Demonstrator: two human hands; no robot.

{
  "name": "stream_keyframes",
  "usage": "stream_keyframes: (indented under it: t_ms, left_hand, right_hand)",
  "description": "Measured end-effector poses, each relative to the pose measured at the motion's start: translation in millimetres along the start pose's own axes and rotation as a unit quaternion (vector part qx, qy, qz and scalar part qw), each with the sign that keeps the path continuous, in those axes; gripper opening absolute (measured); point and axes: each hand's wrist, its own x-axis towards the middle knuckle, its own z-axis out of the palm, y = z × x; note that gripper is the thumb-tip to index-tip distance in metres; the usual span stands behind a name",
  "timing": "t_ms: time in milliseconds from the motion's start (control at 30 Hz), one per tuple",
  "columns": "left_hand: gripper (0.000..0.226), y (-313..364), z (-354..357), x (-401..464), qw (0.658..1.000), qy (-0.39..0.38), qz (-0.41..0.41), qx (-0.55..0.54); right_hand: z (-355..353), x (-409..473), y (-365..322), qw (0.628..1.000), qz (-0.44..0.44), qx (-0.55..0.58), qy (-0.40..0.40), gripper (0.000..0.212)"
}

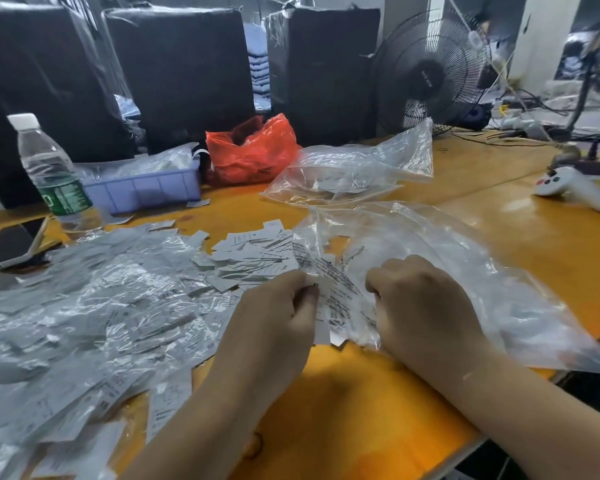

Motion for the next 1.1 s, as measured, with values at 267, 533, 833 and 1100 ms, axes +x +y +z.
stream_keyframes:
  t_ms: [267,533,833,1100]
  left_hand:
    - [0.041,-2.6,-8.5,-2.4,1.0,0.014,-0.002,0.018]
    - [0.04,-3.4,-11.7,-3.7,0.999,0.028,-0.014,0.014]
    - [0.036,1.5,-39.2,-2.9,0.994,0.057,0.035,0.088]
    - [0.034,-15.9,-42.0,-6.6,0.997,0.068,-0.011,0.033]
  right_hand:
    - [6.5,9.5,-2.3,0.991,-0.03,0.121,0.053,0.024]
    - [1.3,17.9,-5.6,0.984,-0.075,0.141,0.082,0.038]
    - [-9.9,54.6,-27.9,0.973,-0.112,0.173,0.105,0.005]
    - [3.4,48.7,-17.6,0.985,-0.061,0.147,0.061,0.031]
